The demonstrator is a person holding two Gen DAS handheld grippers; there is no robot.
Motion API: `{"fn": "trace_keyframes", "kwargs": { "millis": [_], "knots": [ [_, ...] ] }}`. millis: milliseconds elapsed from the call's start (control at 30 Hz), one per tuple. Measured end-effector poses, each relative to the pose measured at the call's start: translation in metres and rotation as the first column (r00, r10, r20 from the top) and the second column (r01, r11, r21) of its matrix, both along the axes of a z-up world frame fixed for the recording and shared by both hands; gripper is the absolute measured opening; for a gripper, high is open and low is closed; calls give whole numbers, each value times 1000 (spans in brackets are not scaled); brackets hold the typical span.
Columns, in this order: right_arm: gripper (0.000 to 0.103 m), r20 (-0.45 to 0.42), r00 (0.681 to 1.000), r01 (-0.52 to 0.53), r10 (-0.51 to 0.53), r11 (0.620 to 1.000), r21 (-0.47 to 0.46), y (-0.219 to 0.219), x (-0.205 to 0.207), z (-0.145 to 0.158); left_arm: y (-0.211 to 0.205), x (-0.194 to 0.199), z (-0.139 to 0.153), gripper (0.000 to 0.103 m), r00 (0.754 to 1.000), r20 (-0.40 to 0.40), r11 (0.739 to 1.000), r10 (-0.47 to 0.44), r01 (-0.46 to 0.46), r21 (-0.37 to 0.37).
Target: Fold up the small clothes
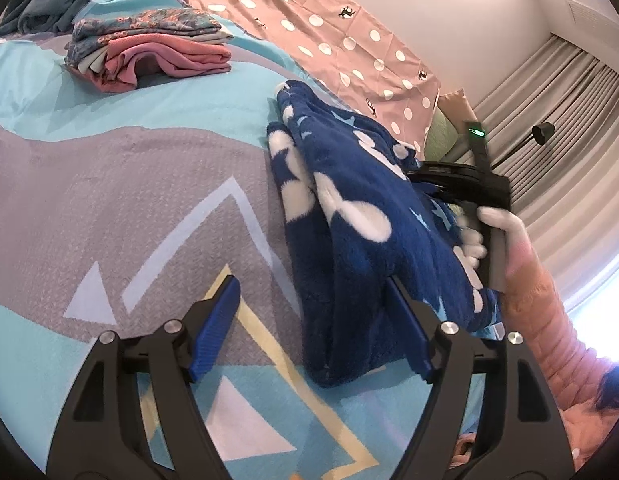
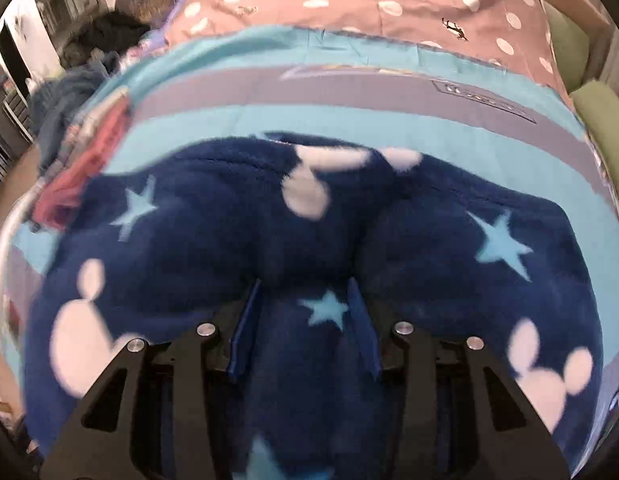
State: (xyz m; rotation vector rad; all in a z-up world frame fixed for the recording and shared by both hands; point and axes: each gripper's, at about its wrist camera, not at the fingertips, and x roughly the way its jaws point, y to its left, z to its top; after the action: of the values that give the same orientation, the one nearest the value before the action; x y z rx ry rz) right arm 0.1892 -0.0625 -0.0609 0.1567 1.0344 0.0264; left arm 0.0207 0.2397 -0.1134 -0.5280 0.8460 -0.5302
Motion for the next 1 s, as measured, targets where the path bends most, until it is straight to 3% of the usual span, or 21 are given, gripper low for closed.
{"fn": "trace_keyframes", "kwargs": {
  "millis": [100, 133, 200, 300, 367, 467, 533, 667, 733, 767, 800, 1000],
  "knots": [
    [46, 133, 985, -113, 113, 994, -5, 18, -55, 36, 4, 2, 2, 75, 1000, 6, 1000, 11, -11, -9],
    [46, 174, 968, -179, 183, 983, -40, 33, -75, 44, 6, 3, 2, 75, 1000, 5, 1000, 12, -12, -17],
    [55, 218, 905, -346, 366, 930, -124, 73, -121, 48, 13, 8, 3, 75, 1000, 2, 999, 30, -30, -34],
    [69, 197, 779, -537, 596, 795, -282, 135, -182, 31, 27, 13, 10, 75, 996, 16, 995, 84, -83, -48],
    [74, 175, 699, -579, 693, 693, -429, 172, -216, 16, 34, 13, 16, 75, 993, 31, 992, 112, -110, -64],
    [74, 141, 618, -607, 773, 583, -541, 205, -239, -4, 43, 7, 24, 75, 989, 58, 990, 133, -130, -63],
    [74, 110, 612, -591, 783, 545, -595, 215, -244, -17, 47, 2, 24, 75, 989, 56, 989, 136, -132, -70],
    [74, 38, 648, -523, 761, 480, -704, 229, -237, -47, 51, -2, 20, 76, 991, 49, 987, 124, -119, -106],
    [77, 70, 661, -457, 747, 474, -752, 226, -232, -52, 48, 2, 19, 78, 995, 49, 986, 89, -81, -144],
    [86, 94, 662, -416, 744, 469, -779, 228, -230, -53, 44, 7, 17, 79, 997, 48, 985, 55, -47, -166],
    [87, 113, 659, -390, 744, 466, -794, 230, -230, -53, 38, 17, 16, 79, 999, 45, 982, 10, -1, -187],
    [87, 140, 668, -359, 731, 482, -799, 237, -218, -56, 5, 87, 6, 83, 987, -8, 951, -159, 152, -269]
  ]
}}
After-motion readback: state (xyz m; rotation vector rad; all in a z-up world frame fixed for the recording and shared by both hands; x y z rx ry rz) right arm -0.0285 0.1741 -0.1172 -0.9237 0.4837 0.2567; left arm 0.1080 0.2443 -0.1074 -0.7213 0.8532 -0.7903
